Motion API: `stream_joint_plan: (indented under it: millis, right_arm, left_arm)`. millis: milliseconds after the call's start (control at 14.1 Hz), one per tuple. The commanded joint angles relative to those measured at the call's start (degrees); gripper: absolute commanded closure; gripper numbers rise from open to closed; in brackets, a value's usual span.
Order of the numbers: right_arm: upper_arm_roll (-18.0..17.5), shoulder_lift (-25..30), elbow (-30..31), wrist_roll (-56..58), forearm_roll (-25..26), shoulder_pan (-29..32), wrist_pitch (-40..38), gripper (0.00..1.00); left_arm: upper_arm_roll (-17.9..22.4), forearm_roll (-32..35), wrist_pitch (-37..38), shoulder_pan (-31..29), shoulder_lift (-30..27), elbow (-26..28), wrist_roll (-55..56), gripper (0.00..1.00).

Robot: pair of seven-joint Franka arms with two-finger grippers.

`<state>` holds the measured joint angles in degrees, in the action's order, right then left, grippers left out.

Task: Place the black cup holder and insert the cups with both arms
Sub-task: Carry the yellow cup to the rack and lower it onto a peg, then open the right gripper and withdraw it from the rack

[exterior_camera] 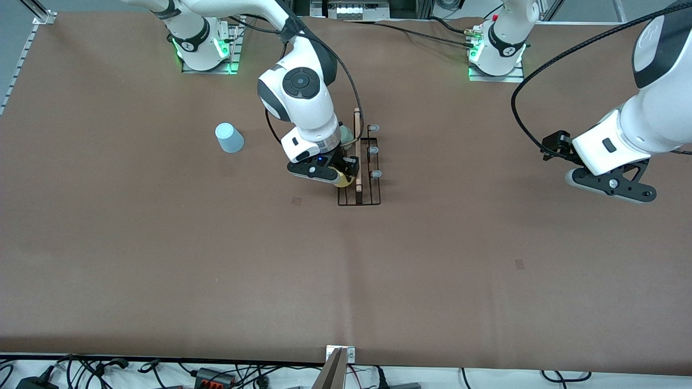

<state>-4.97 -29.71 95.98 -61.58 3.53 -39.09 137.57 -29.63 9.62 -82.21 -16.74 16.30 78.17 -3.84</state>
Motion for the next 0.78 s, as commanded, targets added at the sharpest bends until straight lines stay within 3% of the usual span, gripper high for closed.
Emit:
stream_joint_plan:
  millis: [0,142,212,354,496,708]
  right_arm:
    - [1.02,0.26,-1.76,0.93,0.34,0.15,-0.90,0.00]
    - [1.02,3.24,-1.85,1.20,0.25,1.99,-3.09,0.00]
    - [1.02,5.17,-1.76,2.07,0.34,3.48,-5.62,0.00]
    - [1.02,10.43,-1.59,9.68,0.16,8.30,-14.39,0.00]
    - [0.93,15.36,-1.41,19.61,-0.10,14.71,-22.57,0.00]
    - [1.11,21.08,-1.85,28.33,-0.45,24.11,-31.11,0.00]
  left_arm:
    - [11.99,-1.97,-4.94,9.21,-5.81,5.64,-1.17,0.00]
    - [24.03,-10.62,-14.50,16.01,-12.57,16.52,-1.26,0.00]
    - [27.05,-13.63,-17.68,17.43,-14.43,19.18,-1.87,0.00]
    - [27.61,-13.66,-18.59,18.14,-18.21,20.44,-1.61,0.00]
    - [27.61,-8.68,-18.07,20.16,-18.67,20.35,-1.35,0.00]
    - [27.52,-7.60,-15.11,20.08,-18.06,19.48,-1.08,0.00]
